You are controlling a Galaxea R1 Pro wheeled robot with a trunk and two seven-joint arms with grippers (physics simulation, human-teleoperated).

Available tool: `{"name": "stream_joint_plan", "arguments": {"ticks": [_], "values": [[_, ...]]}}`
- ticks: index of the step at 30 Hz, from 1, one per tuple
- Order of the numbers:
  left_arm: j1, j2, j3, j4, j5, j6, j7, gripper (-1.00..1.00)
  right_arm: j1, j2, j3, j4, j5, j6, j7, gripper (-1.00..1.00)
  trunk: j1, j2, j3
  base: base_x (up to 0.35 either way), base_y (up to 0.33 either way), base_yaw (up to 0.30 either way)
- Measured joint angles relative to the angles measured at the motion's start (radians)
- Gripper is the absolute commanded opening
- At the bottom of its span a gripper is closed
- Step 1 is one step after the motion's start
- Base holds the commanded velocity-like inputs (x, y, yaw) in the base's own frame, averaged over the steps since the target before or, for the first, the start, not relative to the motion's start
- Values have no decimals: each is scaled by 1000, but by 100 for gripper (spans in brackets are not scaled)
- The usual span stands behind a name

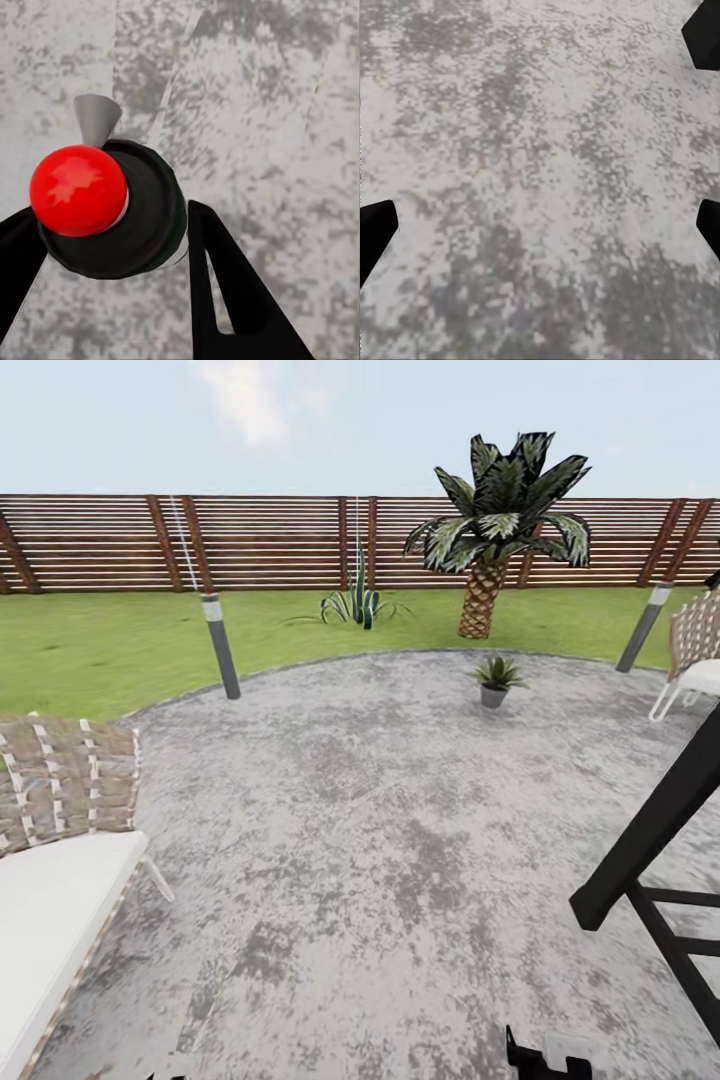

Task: Pick up the pesticide atomizer in the garden and spray insectifuge to fully cover both potted plants in the garden.

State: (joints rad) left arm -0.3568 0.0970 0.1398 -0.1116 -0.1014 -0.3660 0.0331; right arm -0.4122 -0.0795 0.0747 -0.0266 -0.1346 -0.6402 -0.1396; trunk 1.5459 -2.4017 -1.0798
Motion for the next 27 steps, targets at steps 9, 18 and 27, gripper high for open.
{"name": "stream_joint_plan", "arguments": {"ticks": [9, 18, 27], "values": [[0, 0, 1, 0, 0, 0, 0, -100, 1, 24, 0, 1, 0, 4, 2, 100, 0, 0, 0, 336, 0, 0], [0, 1, 0, 0, 0, -14, 0, -100, 12, 27, 0, 1, 0, 5, 2, 100, 0, 0, 0, 337, 0, 0], [0, 0, 0, 0, 0, -15, 0, -100, 12, 27, 0, 1, 0, 5, 2, 100, 0, 0, 0, 337, 0, 0]]}}
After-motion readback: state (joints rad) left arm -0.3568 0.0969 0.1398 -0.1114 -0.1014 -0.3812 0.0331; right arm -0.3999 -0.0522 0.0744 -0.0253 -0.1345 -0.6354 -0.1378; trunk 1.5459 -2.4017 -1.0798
